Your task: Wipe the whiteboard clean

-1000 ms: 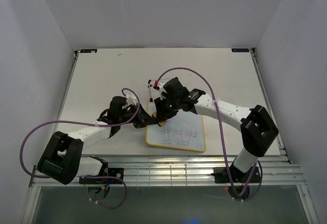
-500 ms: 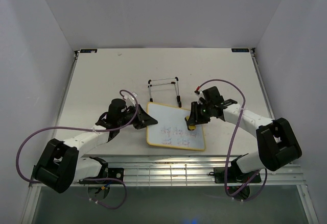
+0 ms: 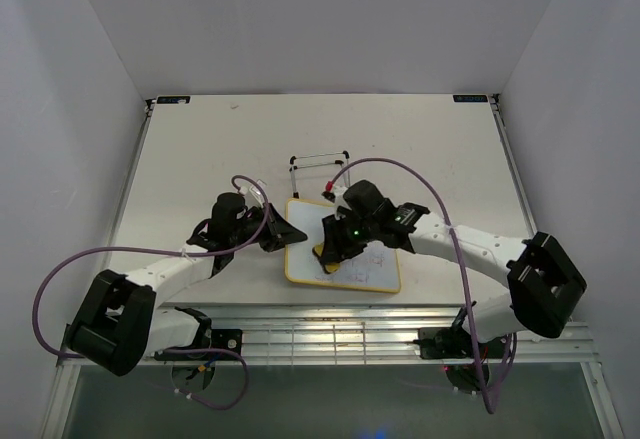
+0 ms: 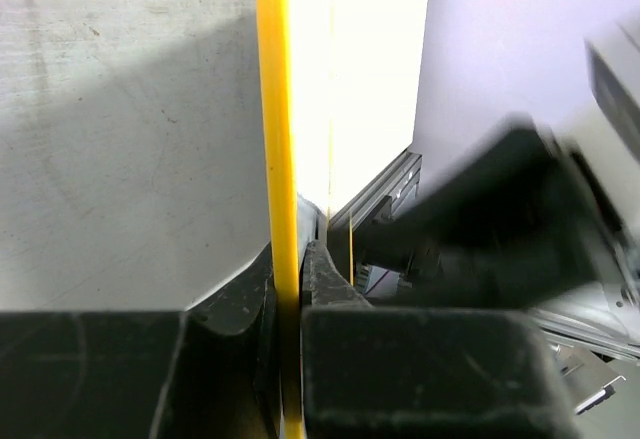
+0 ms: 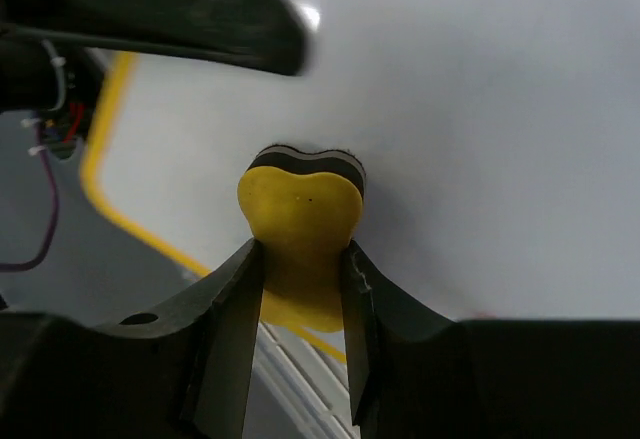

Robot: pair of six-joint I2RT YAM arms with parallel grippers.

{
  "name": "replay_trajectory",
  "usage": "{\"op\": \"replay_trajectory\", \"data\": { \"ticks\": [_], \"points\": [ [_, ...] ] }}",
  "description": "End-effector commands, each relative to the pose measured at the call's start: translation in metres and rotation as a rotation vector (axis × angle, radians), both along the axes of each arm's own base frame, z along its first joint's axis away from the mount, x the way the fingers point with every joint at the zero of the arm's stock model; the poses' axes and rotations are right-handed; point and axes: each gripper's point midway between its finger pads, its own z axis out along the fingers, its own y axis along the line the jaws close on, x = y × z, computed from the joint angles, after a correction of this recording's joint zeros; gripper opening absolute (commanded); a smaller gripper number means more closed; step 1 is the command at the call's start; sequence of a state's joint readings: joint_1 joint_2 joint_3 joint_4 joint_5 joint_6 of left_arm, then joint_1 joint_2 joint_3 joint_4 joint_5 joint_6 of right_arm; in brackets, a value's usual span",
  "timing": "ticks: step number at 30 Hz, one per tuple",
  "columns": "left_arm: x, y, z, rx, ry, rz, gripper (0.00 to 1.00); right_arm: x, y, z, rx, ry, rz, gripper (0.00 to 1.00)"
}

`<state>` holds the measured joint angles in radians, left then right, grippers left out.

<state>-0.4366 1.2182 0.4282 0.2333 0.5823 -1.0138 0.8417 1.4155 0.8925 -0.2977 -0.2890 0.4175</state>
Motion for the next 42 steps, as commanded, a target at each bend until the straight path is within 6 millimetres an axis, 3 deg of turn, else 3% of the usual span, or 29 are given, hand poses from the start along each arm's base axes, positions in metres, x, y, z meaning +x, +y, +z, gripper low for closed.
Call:
{"op": "replay_trajectory", "data": {
  "ticks": [1,4,7,9,10,12,15,16,19,23,27,33,36,38,40,42],
  "points": [
    [0.037,0.006,0.012,0.070,-0.196,0.100,0.00,-0.045,0.044,0.008,0.047,0.067,0.112,0.08],
    [0.036,0.005,0.014,0.064,-0.200,0.094,0.00,-0.052,0.056,0.004,0.026,0.075,0.146,0.08],
    [0.036,0.005,0.017,0.059,-0.207,0.095,0.00,-0.041,0.042,-0.015,-0.067,0.051,0.110,0.08],
    [0.035,0.004,0.019,0.053,-0.213,0.090,0.00,-0.030,0.023,-0.027,-0.128,0.055,0.061,0.08],
    [0.034,0.004,0.021,0.049,-0.216,0.086,0.00,-0.019,0.002,-0.039,-0.174,0.065,0.005,0.08],
    [0.032,0.003,0.021,0.046,-0.222,0.073,0.00,0.009,-0.029,-0.044,-0.231,0.026,-0.114,0.08],
    [0.029,0.002,0.020,0.045,-0.219,0.057,0.00,0.029,-0.070,-0.055,-0.351,0.016,-0.205,0.08],
    [0.027,0.001,0.018,0.045,-0.217,0.048,0.00,0.033,-0.075,-0.055,-0.372,0.013,-0.212,0.08],
    [0.024,-0.002,0.017,0.040,-0.214,0.026,0.00,0.041,-0.072,-0.051,-0.392,0.009,-0.202,0.08],
    [0.019,-0.007,0.014,0.035,-0.199,-0.007,0.00,0.044,-0.027,-0.023,-0.275,-0.020,-0.115,0.08],
    [0.017,-0.008,0.014,0.033,-0.200,-0.012,0.00,0.016,0.024,0.002,-0.107,-0.004,0.033,0.08],
    [0.017,-0.014,0.017,0.023,-0.205,-0.036,0.00,-0.002,0.048,0.007,-0.047,0.019,0.133,0.08],
    [0.018,-0.015,0.018,0.024,-0.206,-0.032,0.00,-0.009,0.049,0.007,-0.059,0.023,0.157,0.08],
    [0.018,-0.015,0.018,0.023,-0.205,-0.029,0.00,-0.009,0.038,-0.001,-0.094,0.017,0.134,0.08],
    [0.018,-0.014,0.019,0.020,-0.208,-0.027,0.00,0.000,0.012,-0.019,-0.143,0.039,0.072,0.08],
    [0.017,-0.014,0.021,0.016,-0.210,-0.027,0.00,0.024,-0.023,-0.031,-0.191,0.049,-0.052,0.08]
  ]
}}
